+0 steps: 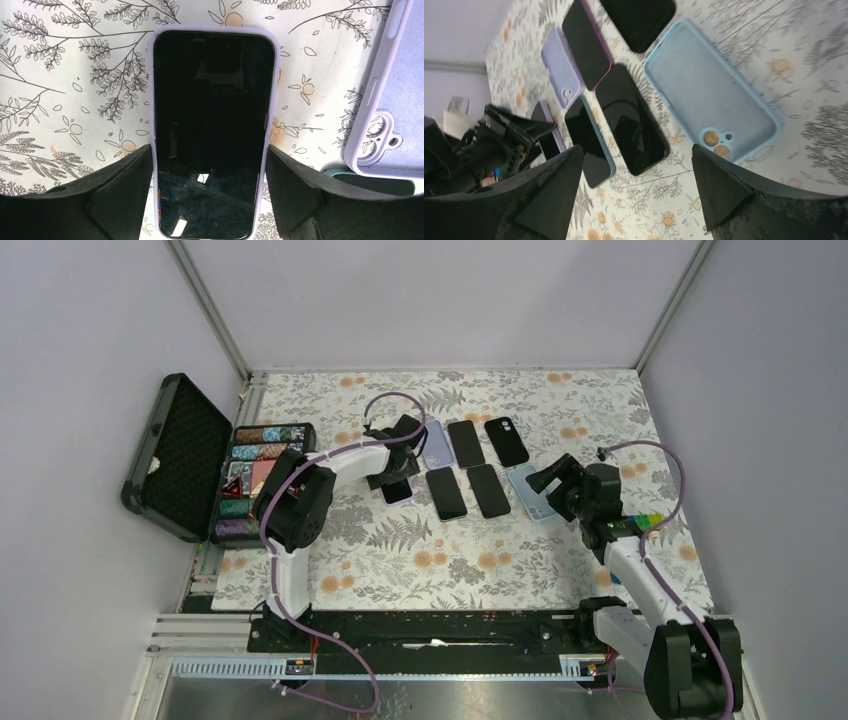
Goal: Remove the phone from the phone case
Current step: Pick up the phone at the center of the board.
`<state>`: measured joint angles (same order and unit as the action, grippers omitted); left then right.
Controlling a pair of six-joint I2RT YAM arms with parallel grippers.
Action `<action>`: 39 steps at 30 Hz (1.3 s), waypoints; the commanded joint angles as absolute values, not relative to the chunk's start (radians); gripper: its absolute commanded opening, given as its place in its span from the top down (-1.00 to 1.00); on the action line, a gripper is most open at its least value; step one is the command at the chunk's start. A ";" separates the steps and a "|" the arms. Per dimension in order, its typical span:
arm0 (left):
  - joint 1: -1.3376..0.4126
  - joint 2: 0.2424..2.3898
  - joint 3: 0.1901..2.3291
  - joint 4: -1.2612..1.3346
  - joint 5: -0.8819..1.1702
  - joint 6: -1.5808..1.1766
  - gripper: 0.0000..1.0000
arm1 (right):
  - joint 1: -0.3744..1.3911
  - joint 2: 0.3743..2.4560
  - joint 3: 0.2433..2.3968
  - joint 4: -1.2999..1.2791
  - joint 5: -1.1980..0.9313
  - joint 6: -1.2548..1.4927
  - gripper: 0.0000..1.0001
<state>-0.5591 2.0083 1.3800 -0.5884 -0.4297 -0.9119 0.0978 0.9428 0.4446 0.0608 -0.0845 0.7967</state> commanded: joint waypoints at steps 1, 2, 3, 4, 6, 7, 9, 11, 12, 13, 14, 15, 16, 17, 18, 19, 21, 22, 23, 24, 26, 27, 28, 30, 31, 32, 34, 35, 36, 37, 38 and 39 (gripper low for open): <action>-0.550 1.996 1.288 -0.517 -0.453 -0.866 0.13 | 0.095 1.069 0.543 0.143 -0.334 0.684 -0.70; -0.549 1.982 1.275 -0.497 -0.434 -0.859 0.21 | 0.099 1.107 0.565 0.151 -0.394 0.677 -0.67; -0.549 1.969 1.263 -0.484 -0.419 -0.853 0.25 | 0.107 1.137 0.576 0.171 -0.443 0.677 -0.64; -0.549 1.953 1.253 -0.477 -0.410 -0.848 0.27 | 0.122 1.160 0.580 0.201 -0.478 0.676 -0.64; -0.548 1.913 1.236 -0.471 -0.387 -0.836 0.31 | 0.171 1.189 0.578 0.247 -0.485 0.678 -0.64; -0.549 1.889 1.224 -0.468 -0.384 -0.833 0.32 | 0.207 1.204 0.575 0.270 -0.474 0.669 -0.64; -0.549 1.833 1.181 -0.455 -0.377 -0.833 0.34 | 0.282 1.229 0.583 0.299 -0.448 0.669 -0.63; -0.547 1.773 1.138 -0.433 -0.373 -0.830 0.37 | 0.345 1.257 0.581 0.347 -0.422 0.692 -0.62; -0.544 1.746 1.119 -0.428 -0.363 -0.829 0.39 | 0.374 1.271 0.572 0.392 -0.403 0.713 -0.62; -0.540 1.721 1.103 -0.421 -0.343 -0.826 0.41 | 0.401 1.287 0.559 0.437 -0.383 0.739 -0.61; -0.538 1.698 1.085 -0.407 -0.326 -0.825 0.42 | 0.430 1.303 0.544 0.500 -0.362 0.778 -0.60; -0.533 1.669 1.065 -0.396 -0.291 -0.825 0.43 | 0.457 1.323 0.530 0.558 -0.339 0.806 -0.59; -0.531 1.653 1.047 -0.385 -0.266 -0.826 0.43 | 0.490 1.344 0.521 0.609 -0.314 0.832 -0.56; -0.529 1.633 1.031 -0.378 -0.246 -0.833 0.43 | 0.523 1.371 0.517 0.661 -0.294 0.850 -0.50; -0.526 1.611 1.017 -0.370 -0.224 -0.840 0.44 | 0.554 1.400 0.519 0.707 -0.282 0.861 -0.44; -0.525 1.590 1.000 -0.357 -0.207 -0.846 0.44 | 0.587 1.429 0.526 0.740 -0.273 0.873 -0.40; -0.520 1.546 0.967 -0.331 -0.170 -0.859 0.44 | 0.650 1.494 0.546 0.809 -0.264 0.901 -0.30; -0.517 1.528 0.953 -0.321 -0.158 -0.864 0.44 | 0.674 1.528 0.554 0.839 -0.255 0.919 -0.27; -0.516 1.512 0.942 -0.314 -0.150 -0.870 0.44 | 0.698 1.561 0.560 0.882 -0.245 0.932 -0.26; -0.514 1.496 0.932 -0.307 -0.137 -0.876 0.44 | 0.720 1.590 0.562 0.922 -0.235 0.943 -0.26; -0.510 1.480 0.916 -0.292 -0.108 -0.883 0.44 | 0.756 1.643 0.575 0.968 -0.215 0.959 -0.28; -0.507 1.474 0.911 -0.288 -0.089 -0.887 0.44 | 0.770 1.662 0.586 0.974 -0.208 0.959 -0.31; -0.503 1.469 0.907 -0.283 -0.067 -0.891 0.44 | 0.783 1.683 0.595 0.973 -0.185 0.959 -0.34; -0.502 1.455 0.891 -0.266 -0.046 -0.900 0.44 | 0.799 1.710 0.606 0.983 -0.168 0.946 -0.40; -0.502 1.451 0.889 -0.263 -0.039 -0.902 0.44 | 0.803 1.721 0.613 0.987 -0.165 0.945 -0.42; -0.501 1.449 0.888 -0.262 -0.035 -0.903 0.44 | 0.805 1.731 0.617 0.995 -0.164 0.943 -0.44; -0.500 1.447 0.888 -0.265 -0.022 -0.905 0.44 | 0.807 1.749 0.628 1.027 -0.170 0.938 -0.45; -0.500 1.446 0.888 -0.264 -0.018 -0.907 0.44 | 0.807 1.758 0.636 1.030 -0.170 0.938 -0.46; -0.499 1.444 0.887 -0.262 -0.011 -0.909 0.44 | 0.807 1.768 0.647 1.027 -0.174 0.939 -0.45; -0.499 1.442 0.882 -0.258 -0.005 -0.913 0.44 | 0.807 1.780 0.656 1.024 -0.176 0.948 -0.45; -0.499 1.439 0.877 -0.250 -0.005 -0.917 0.43 | 0.807 1.791 0.665 1.024 -0.174 0.964 -0.43; -0.499 1.433 0.870 -0.240 0.016 -0.922 0.41 | 0.807 1.803 0.670 1.024 -0.172 0.984 -0.40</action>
